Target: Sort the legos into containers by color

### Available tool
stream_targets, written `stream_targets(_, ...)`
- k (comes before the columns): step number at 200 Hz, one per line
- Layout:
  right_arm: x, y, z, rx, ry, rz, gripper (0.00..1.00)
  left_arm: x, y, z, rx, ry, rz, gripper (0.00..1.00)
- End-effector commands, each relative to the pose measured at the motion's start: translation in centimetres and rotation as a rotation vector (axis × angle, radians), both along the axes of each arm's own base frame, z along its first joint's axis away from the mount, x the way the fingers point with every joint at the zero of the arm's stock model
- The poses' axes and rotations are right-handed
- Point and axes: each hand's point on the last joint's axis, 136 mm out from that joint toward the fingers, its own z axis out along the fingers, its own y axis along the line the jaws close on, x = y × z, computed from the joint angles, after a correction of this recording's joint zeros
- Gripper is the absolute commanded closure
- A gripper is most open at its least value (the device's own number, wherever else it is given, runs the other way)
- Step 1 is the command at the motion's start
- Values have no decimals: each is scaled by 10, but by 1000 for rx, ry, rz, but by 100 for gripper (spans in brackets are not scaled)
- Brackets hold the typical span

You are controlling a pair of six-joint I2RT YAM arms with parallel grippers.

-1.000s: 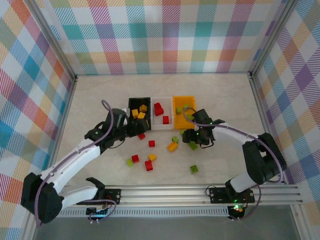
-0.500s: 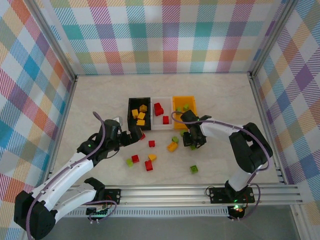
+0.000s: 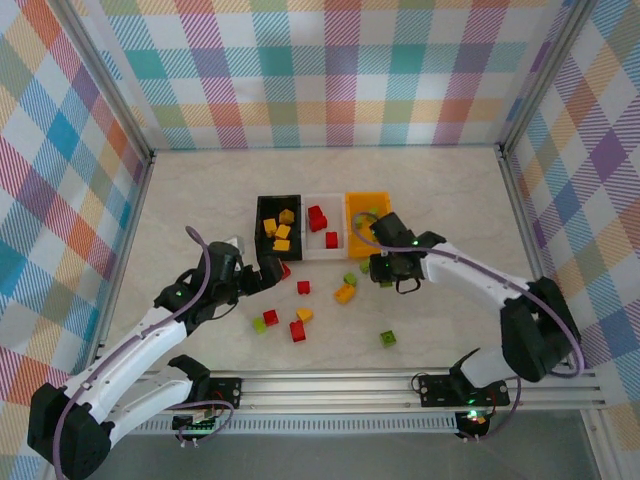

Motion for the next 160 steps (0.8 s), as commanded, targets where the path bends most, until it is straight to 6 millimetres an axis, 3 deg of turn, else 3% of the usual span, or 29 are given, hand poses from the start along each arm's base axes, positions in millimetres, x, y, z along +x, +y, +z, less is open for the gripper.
stream_targets(1, 29, 13, 37, 38, -89, 17, 68, -4, 8, -4, 4, 9, 19, 0)
stream_targets(14, 49, 22, 41, 46, -93, 11, 68, -6, 9, -6, 0, 12, 27, 0)
stream_targets(52, 113, 29, 29, 15, -80, -51, 66, -10, 15, -9, -17, 10, 56, 0)
stream_targets(74, 135, 28, 19, -18, -73, -75, 64, -13, 16, -8, -17, 12, 58, 0)
stream_targets(91, 142, 29, 14, -34, -65, -83, 58, -15, 17, -7, -16, 14, 56, 0)
stream_targets(118, 146, 31, 21, -14, -79, -86, 32, -16, 18, -6, -15, 15, 56, 0)
stream_targets(144, 135, 29, 37, 18, -101, -86, 28, -16, 16, -6, -26, 16, 52, 0)
stream_targets(160, 117, 25, 44, 53, -93, -88, 27, -15, 16, -4, -32, 10, 52, 0)
